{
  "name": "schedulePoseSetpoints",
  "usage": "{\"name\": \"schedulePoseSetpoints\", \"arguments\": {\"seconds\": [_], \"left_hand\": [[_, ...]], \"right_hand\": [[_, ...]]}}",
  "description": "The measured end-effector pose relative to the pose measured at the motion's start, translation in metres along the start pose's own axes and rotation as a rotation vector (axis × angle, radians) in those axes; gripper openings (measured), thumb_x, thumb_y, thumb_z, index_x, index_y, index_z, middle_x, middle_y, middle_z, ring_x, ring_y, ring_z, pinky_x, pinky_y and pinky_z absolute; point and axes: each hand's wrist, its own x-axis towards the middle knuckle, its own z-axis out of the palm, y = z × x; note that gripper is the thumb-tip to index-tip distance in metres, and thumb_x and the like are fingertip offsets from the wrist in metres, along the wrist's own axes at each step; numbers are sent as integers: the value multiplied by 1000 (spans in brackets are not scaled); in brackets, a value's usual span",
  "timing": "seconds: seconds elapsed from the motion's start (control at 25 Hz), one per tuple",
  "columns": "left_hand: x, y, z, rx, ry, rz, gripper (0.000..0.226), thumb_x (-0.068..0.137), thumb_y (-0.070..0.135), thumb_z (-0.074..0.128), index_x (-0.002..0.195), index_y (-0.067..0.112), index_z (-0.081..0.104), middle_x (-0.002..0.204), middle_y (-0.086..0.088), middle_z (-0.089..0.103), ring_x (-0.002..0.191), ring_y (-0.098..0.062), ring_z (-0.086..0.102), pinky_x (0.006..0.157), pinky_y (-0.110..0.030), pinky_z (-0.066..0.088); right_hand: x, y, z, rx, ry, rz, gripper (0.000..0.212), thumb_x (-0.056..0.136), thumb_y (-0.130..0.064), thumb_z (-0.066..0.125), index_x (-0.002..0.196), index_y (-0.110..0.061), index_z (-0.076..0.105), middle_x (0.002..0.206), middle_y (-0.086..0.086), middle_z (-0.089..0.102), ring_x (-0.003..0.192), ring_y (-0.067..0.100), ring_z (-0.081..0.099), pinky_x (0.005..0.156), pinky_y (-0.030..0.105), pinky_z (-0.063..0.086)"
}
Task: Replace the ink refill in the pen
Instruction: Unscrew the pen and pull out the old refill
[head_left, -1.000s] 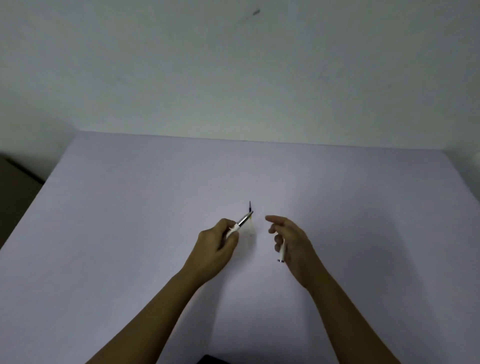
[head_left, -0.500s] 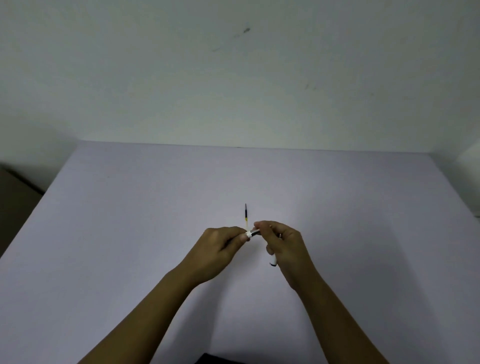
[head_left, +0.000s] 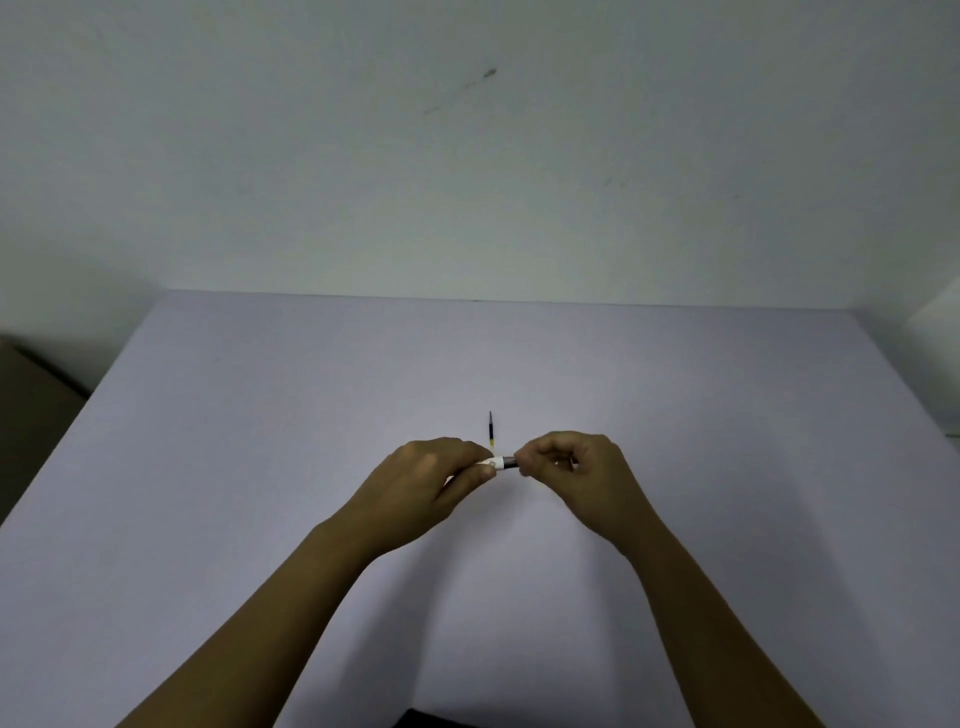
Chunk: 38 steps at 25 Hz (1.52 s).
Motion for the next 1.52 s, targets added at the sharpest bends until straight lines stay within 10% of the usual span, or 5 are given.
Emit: {"name": "schedulePoseSetpoints", "arguments": {"seconds": [0.72, 1.52], "left_hand": [[-11, 4, -8, -12, 53, 103, 39, 89, 45, 39, 92, 14, 63, 71, 4, 59, 62, -8, 45, 57, -9, 34], [-16, 12, -11, 22, 81, 93, 34, 91, 41, 42, 95, 14, 63, 72, 4, 57, 62, -8, 44, 58, -19, 35]], "right_hand": [[-5, -15, -3, -164, -31, -143, 6, 78, -33, 71, 79, -39, 74, 70, -16, 73, 47, 15, 45, 51, 30, 36], [-8, -25, -13, -310, -53, -156, 17, 71, -49, 71, 84, -37, 70, 76, -20, 69, 52, -10, 52, 50, 10, 29]]}}
